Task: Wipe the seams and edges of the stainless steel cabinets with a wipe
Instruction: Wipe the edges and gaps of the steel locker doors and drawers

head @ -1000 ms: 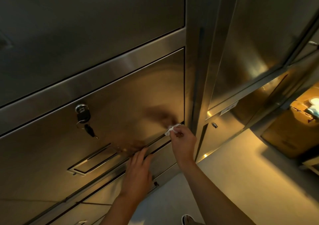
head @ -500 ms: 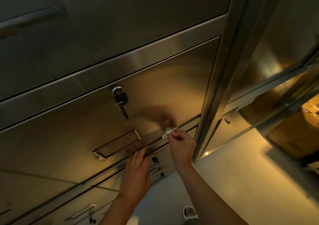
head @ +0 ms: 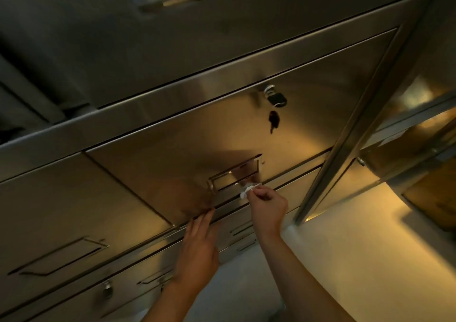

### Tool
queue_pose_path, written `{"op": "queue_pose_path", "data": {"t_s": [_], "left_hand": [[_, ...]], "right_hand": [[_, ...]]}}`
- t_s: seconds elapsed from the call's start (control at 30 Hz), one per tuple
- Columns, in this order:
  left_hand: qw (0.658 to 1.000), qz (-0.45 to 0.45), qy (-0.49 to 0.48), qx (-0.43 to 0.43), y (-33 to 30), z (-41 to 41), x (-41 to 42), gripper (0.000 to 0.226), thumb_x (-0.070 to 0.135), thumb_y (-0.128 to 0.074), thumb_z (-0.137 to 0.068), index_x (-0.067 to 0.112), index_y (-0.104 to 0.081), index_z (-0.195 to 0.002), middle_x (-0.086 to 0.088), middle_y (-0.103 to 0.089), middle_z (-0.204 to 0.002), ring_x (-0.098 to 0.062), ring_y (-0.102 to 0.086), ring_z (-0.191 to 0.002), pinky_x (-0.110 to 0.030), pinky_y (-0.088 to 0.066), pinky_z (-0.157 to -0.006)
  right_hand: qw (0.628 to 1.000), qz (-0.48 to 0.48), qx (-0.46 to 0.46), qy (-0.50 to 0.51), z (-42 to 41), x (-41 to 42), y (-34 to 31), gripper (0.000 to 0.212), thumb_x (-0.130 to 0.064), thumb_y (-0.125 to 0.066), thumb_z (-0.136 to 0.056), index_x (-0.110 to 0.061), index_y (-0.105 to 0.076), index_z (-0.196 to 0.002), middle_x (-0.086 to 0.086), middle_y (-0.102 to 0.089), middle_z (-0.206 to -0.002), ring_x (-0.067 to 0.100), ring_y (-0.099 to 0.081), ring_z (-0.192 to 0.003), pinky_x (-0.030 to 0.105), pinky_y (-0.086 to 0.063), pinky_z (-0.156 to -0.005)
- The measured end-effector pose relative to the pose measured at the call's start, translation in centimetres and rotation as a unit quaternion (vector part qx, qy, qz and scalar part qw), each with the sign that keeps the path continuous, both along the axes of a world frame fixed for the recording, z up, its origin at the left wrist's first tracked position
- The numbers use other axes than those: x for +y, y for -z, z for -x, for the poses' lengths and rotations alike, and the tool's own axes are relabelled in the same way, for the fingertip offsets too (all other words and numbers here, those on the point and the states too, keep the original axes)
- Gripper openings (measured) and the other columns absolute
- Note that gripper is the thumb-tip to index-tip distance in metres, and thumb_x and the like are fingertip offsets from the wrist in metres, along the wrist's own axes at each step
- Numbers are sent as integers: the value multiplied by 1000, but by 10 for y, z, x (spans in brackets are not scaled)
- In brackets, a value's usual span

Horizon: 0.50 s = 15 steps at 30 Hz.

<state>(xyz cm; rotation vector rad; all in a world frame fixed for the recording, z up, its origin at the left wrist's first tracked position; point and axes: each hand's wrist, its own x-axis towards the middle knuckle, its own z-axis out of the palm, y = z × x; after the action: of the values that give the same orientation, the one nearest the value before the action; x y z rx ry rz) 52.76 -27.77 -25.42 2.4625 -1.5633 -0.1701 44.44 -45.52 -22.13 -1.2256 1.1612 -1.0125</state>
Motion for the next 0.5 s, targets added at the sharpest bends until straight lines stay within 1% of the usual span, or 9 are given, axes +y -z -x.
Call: {"op": "queue_pose_path", "data": {"t_s": [0.07, 0.13, 0.2, 0.27, 0.33, 0.4, 0.5], "left_hand": [[1000, 3, -4, -5, 1, -7, 19, 70, 6, -70, -77, 19, -55, -144, -5, -34, -164, -27, -33, -149, -51, -29, -125], [1000, 0, -11, -17, -1, -13, 36, 69, 8, -72, -75, 21, -55, -141, -4, -38, -161, -25, -34, -146, -50, -29, -124], [1000, 3, -16, -23, -4, -19, 52, 70, 9, -75, -70, 22, -55, -136, -1, -40, -155, -23, -36, -142, -49, -35, -120], [999, 8, -23, -23, -5, -26, 69, 75, 8, -76, -66, 21, -53, -136, 0, -41, -151, -24, -40, -138, -50, -39, -117], [999, 14, -30, -20, -4, -32, 85, 81, 7, -72, -68, 19, -50, -144, 0, -39, -155, -25, -40, -140, -52, -36, -120], [999, 28, -40, -13, -4, -36, 99, 83, 4, -68, -72, 18, -45, -150, 1, -38, -158, -24, -36, -145, -52, -30, -123], [997, 45, -61, -11, -7, -37, 115, 82, 1, -72, -70, 15, -50, -147, -2, -43, -155, -24, -37, -144, -53, -32, -121]], "right_hand": [[1000, -15, 8, -4, -9, 20, 0, 27, 6, -80, -77, -20, -77, -71, -21, -70, -64, -7, -64, -66, 10, -49, -68], [999, -26, 17, -7, -19, 40, 1, 24, 4, -82, -76, -20, -78, -72, -17, -72, -70, -6, -66, -69, 15, -51, -71], [999, -31, 12, -7, -26, 57, 1, 24, 5, -83, -75, -19, -78, -72, -13, -73, -73, -6, -67, -70, 10, -51, -71], [999, -33, 4, -6, -32, 69, -2, 22, 8, -81, -75, -14, -78, -74, -8, -73, -74, -8, -67, -69, 4, -48, -68], [999, -40, -8, -12, -38, 82, -6, 22, 12, -80, -75, -9, -76, -74, -9, -71, -73, -10, -66, -66, 3, -47, -65], [998, -46, -12, -27, -44, 97, -8, 23, 14, -79, -75, -9, -75, -71, -9, -70, -70, -10, -65, -64, 3, -47, -64], [997, -63, -1, -52, -52, 121, -5, 15, 10, -81, -74, -4, -76, -73, -4, -73, -72, -8, -66, -66, 4, -47, -64]]}}
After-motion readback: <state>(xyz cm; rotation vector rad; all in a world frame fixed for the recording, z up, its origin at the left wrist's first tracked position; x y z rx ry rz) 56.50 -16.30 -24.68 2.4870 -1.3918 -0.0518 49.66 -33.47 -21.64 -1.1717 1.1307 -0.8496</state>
